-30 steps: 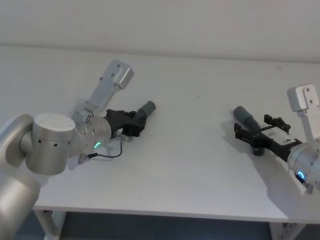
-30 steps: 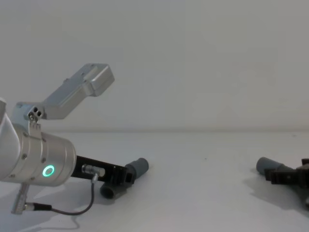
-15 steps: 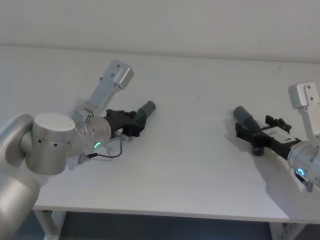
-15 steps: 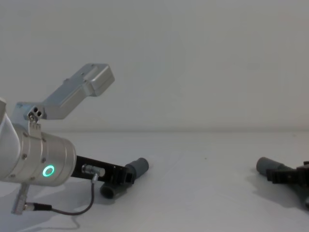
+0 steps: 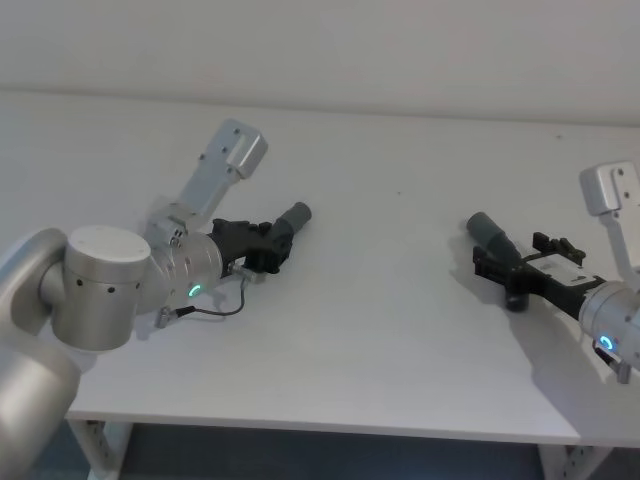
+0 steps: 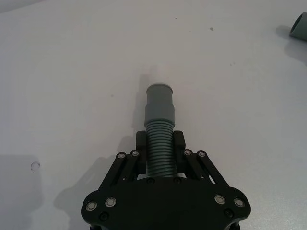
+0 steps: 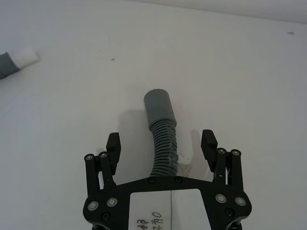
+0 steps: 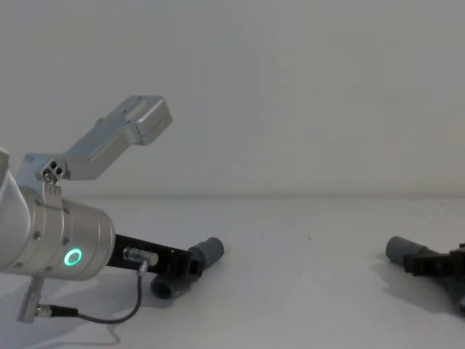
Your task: Use both hands to pick up one end of the pipe from the table, align the ends, and insert them.
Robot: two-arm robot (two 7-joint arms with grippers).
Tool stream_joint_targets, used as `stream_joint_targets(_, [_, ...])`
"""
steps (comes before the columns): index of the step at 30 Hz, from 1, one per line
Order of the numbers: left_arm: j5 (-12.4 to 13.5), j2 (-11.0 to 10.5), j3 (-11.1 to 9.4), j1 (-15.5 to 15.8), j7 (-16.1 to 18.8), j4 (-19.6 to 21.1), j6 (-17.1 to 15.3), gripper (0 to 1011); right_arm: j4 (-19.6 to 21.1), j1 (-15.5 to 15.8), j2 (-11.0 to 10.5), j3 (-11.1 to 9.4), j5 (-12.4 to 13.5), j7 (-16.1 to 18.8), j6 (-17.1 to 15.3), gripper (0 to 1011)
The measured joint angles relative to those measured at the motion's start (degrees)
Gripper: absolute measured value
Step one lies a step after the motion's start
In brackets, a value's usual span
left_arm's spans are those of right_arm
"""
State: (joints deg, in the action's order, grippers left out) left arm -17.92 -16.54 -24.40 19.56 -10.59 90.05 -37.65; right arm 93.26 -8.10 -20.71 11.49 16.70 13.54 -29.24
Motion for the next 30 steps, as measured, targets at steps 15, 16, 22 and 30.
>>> stream_joint_targets(15, [0.0,0.0,0.0,0.0,0.0,0.0,0.0,317,0.9,0.7,-1.0,0.0,0.5,0.8,-1.0,1001])
stream_joint_targets(16, [0.0,0.0,0.0,0.0,0.0,0.0,0.0,317,0.9,0.8,-1.1,0.1,0.5,0.9,-1.0,1001])
stream_joint_targets(22, [0.0,0.0,0.0,0.0,0.0,0.0,0.0,317,1.0,1.0,-1.3,0.2,0.5,0.9,-1.0,1001])
stream_joint_targets(30, [0.0,0.0,0.0,0.0,0.0,0.0,0.0,317,1.0,1.1,-1.3,0.4,0.5,0.9,-0.9,978])
